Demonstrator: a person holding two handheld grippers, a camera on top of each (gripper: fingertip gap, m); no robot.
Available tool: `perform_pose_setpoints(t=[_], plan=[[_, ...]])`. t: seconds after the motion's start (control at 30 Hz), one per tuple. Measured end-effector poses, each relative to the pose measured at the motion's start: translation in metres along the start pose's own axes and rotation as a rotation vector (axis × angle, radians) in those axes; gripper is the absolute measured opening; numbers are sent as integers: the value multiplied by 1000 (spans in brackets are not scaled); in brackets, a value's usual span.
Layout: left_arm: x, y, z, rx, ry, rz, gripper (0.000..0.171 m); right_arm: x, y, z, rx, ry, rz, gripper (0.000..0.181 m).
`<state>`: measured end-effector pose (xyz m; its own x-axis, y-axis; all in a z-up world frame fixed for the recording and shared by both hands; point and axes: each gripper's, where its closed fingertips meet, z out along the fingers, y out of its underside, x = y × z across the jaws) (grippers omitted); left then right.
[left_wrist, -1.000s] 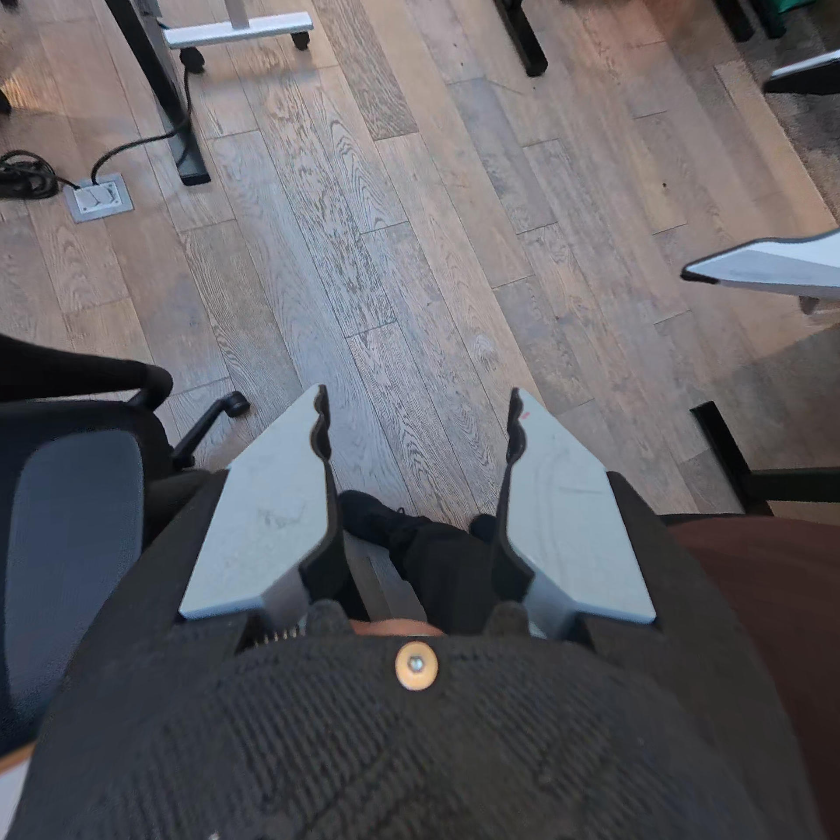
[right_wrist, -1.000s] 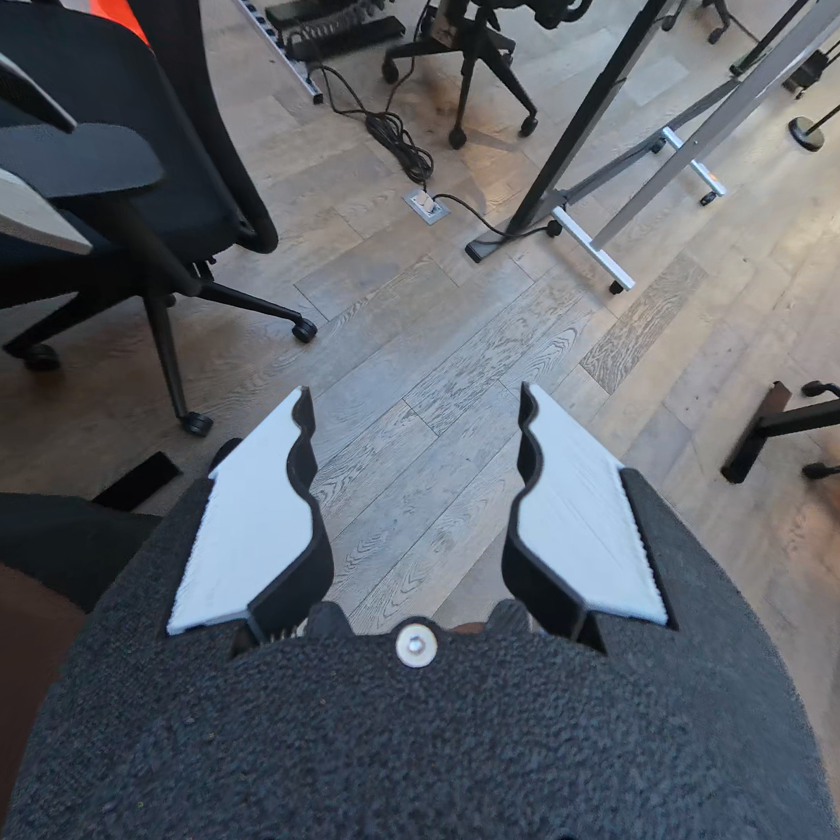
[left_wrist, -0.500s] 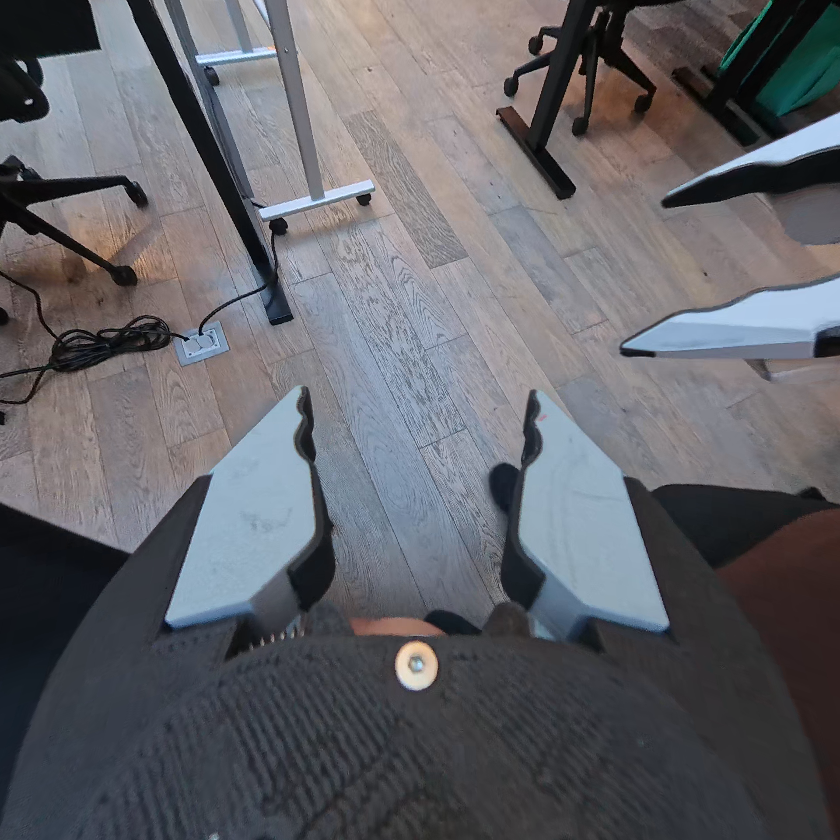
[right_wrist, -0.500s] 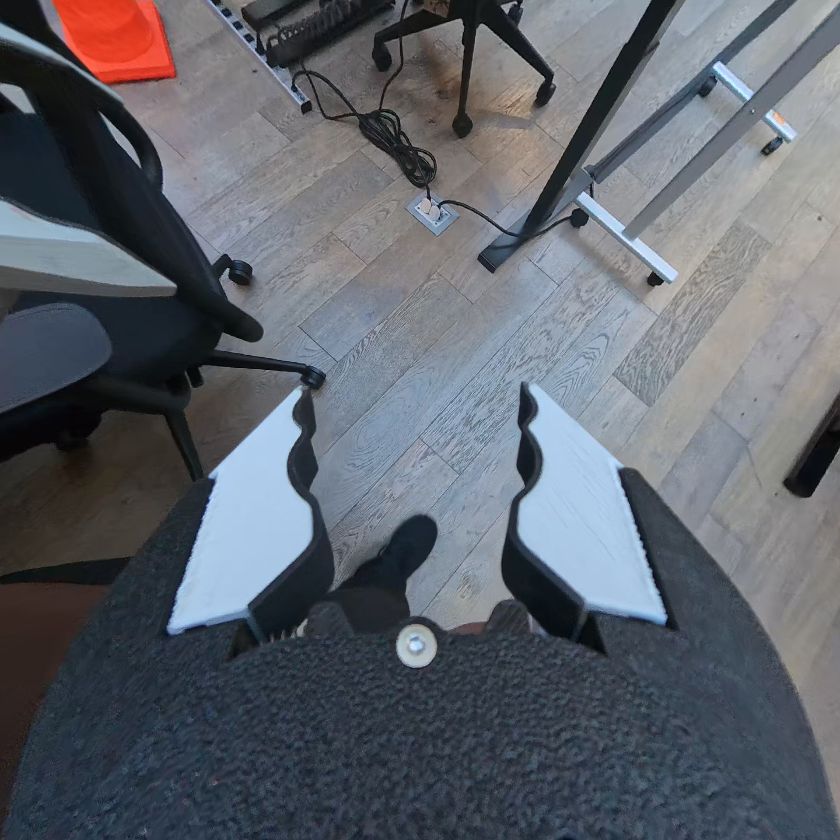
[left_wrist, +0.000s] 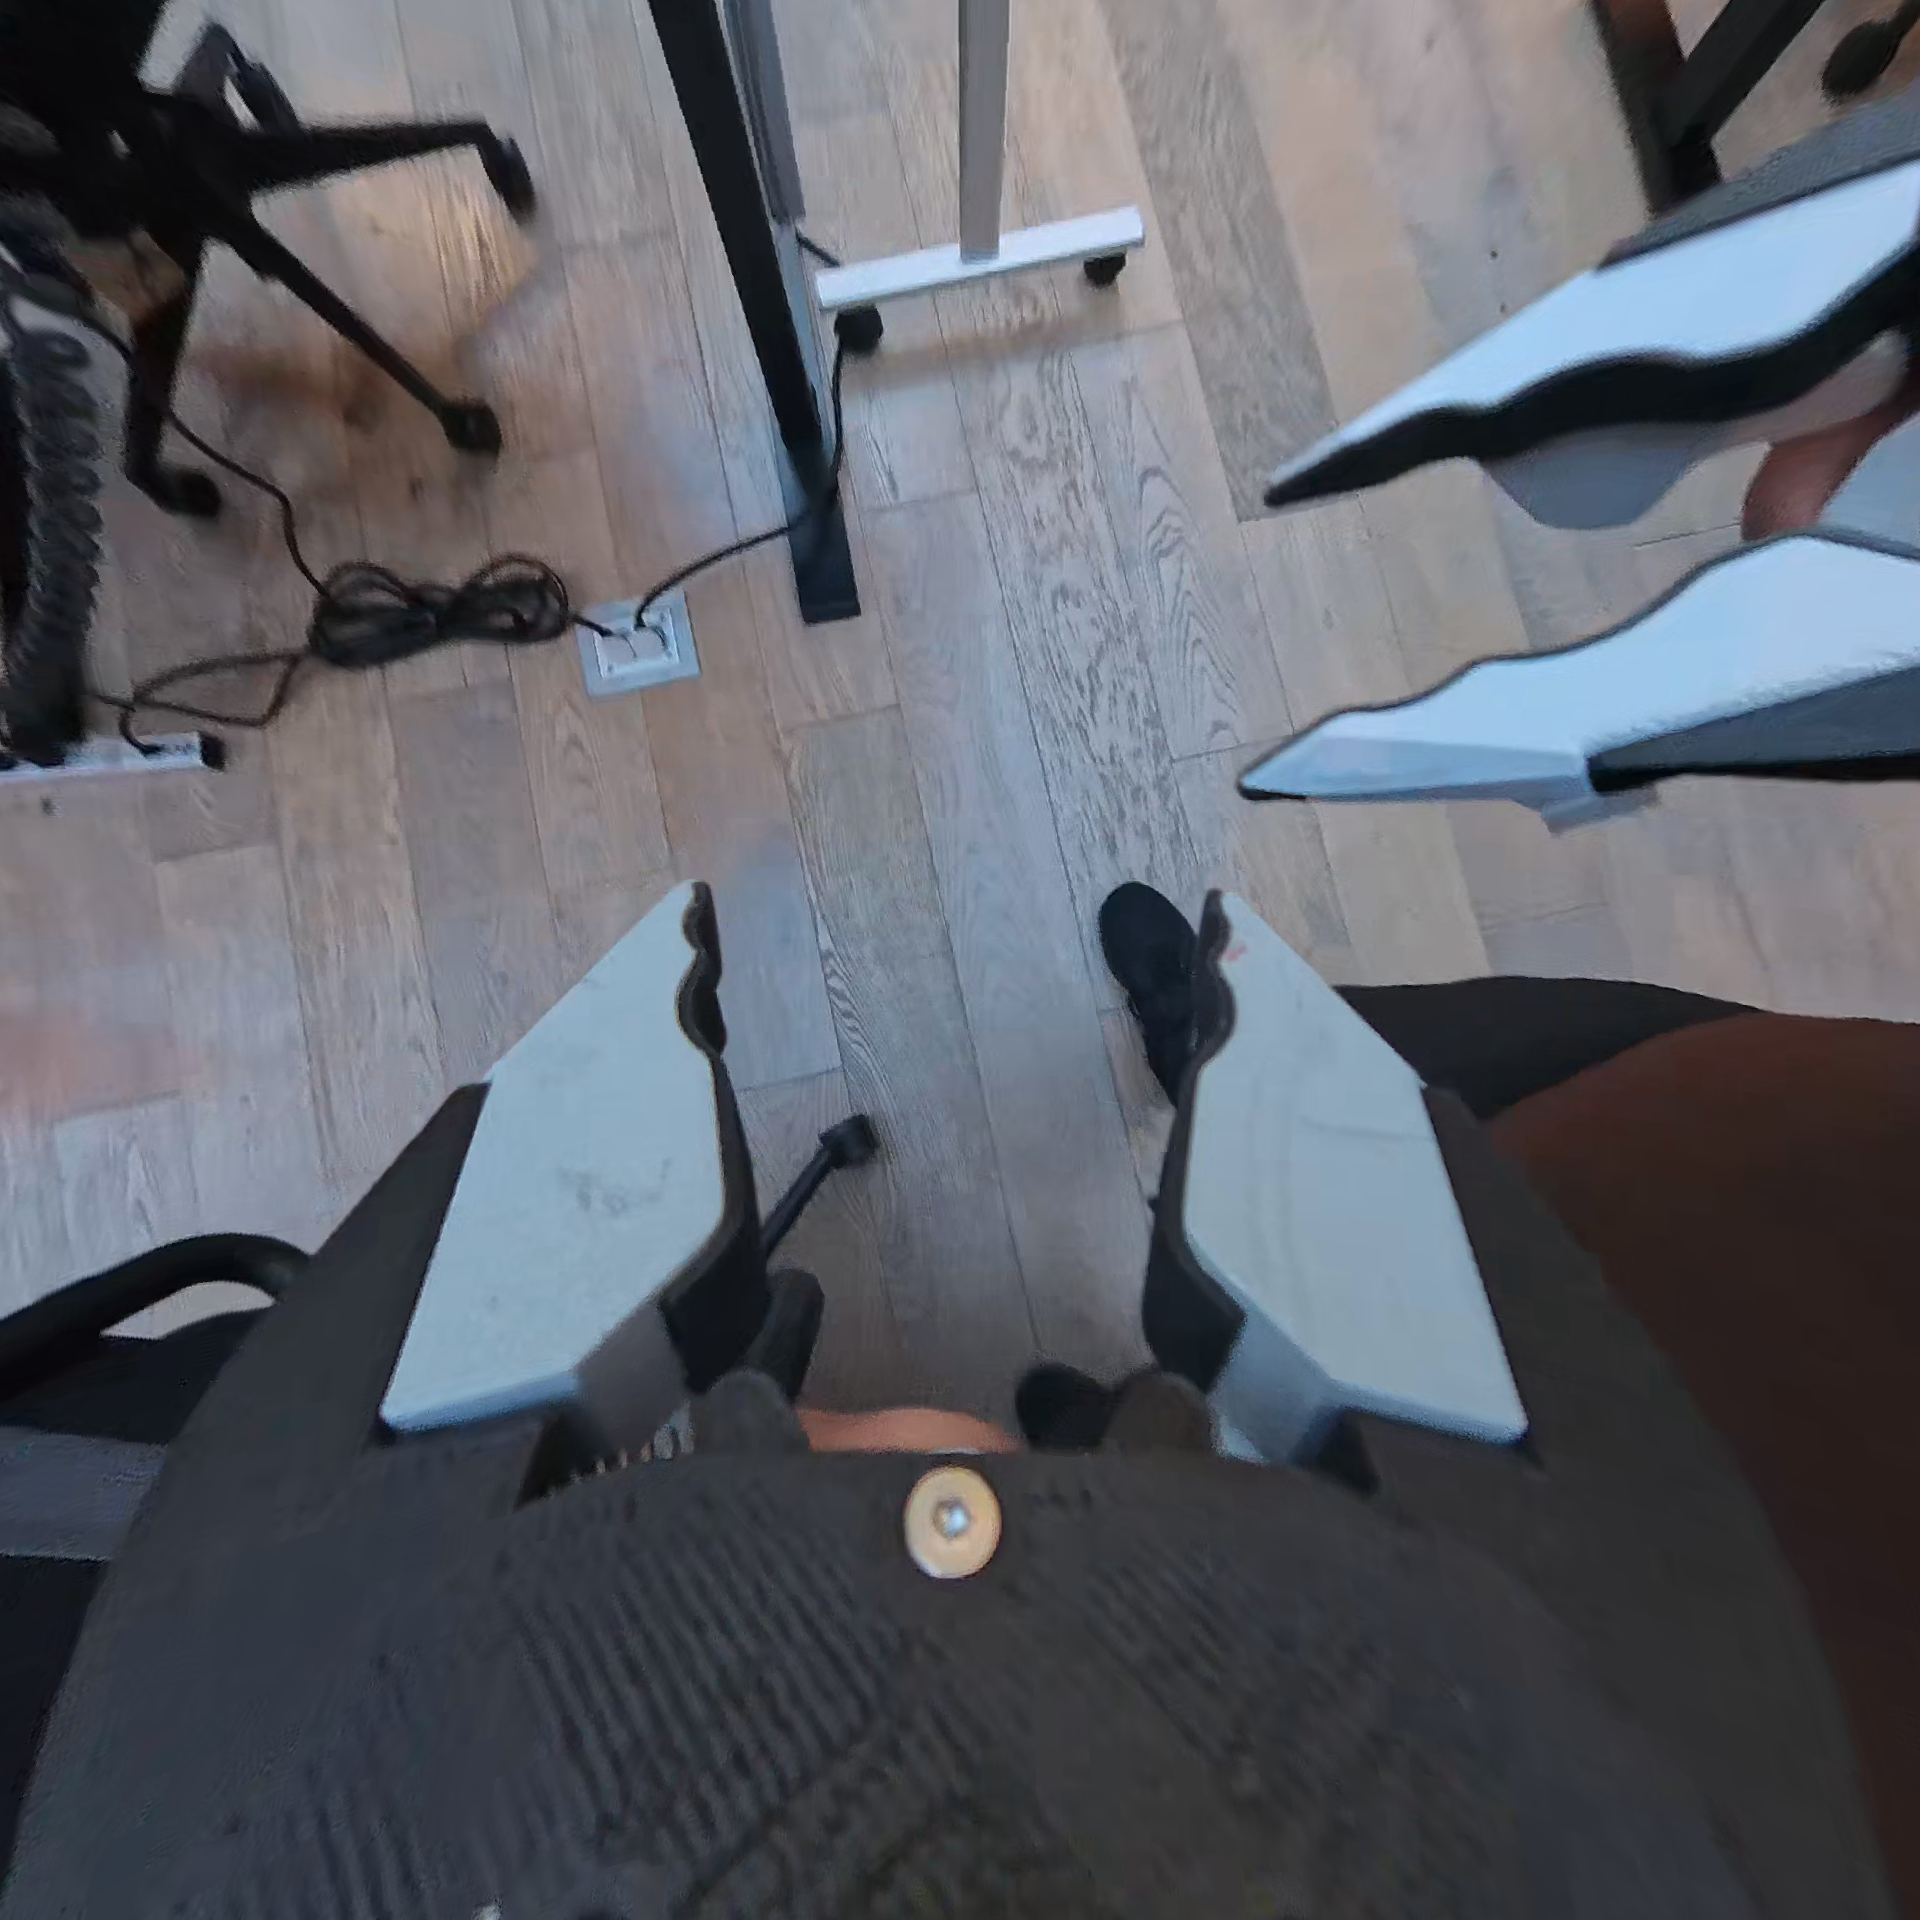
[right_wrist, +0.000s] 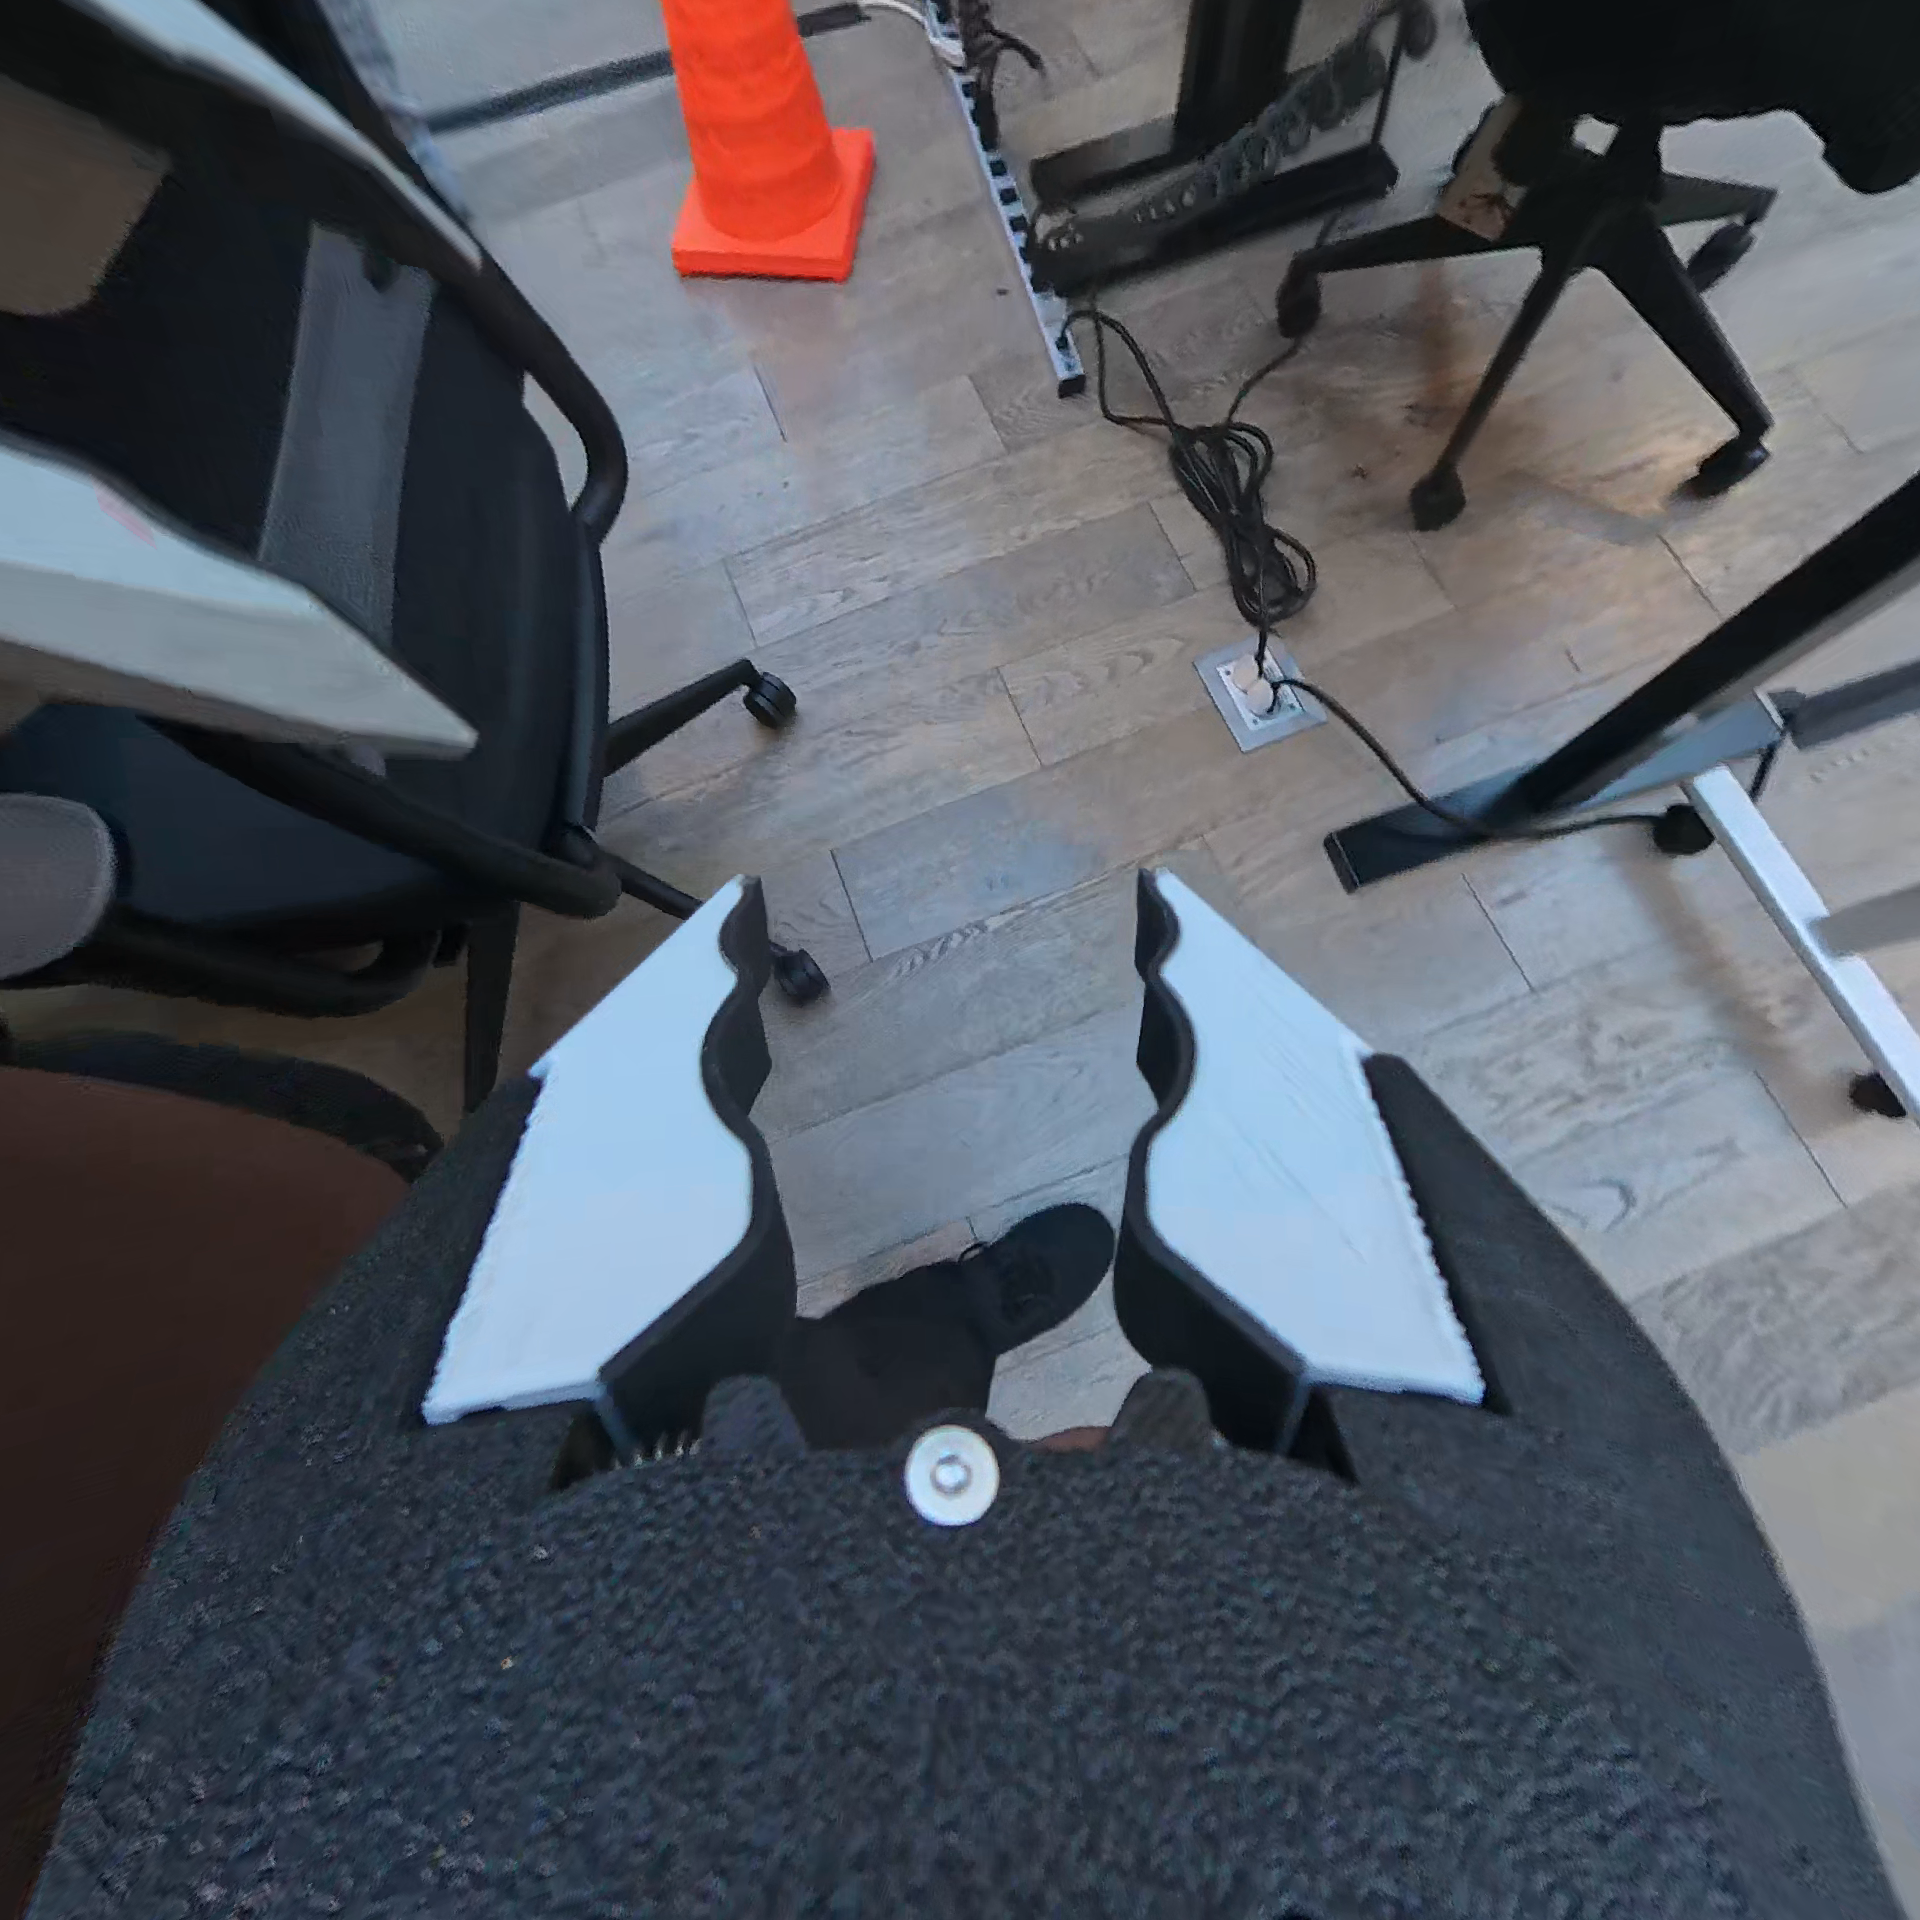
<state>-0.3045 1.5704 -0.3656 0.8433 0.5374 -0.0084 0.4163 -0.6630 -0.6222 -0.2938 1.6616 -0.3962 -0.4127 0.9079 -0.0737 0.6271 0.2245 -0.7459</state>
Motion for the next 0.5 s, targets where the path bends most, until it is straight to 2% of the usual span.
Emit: perform_pose_setpoints(t=[0.1,0.23,0.37,0.5], plan=[[-18,-39,11,-10,-33,-42,92,48,-34,11,57,-30,-73,70],[-48,-69,30,-40,-76,-183,93,108,-61,31,55,-35,-74,71],[-92,-117,49,37,-168,-177,90,135,-96,42,86,-101,-41,71],[-135,-155,104,89,-181,-229,85,155,-115,64,57,-105,-57,74]])
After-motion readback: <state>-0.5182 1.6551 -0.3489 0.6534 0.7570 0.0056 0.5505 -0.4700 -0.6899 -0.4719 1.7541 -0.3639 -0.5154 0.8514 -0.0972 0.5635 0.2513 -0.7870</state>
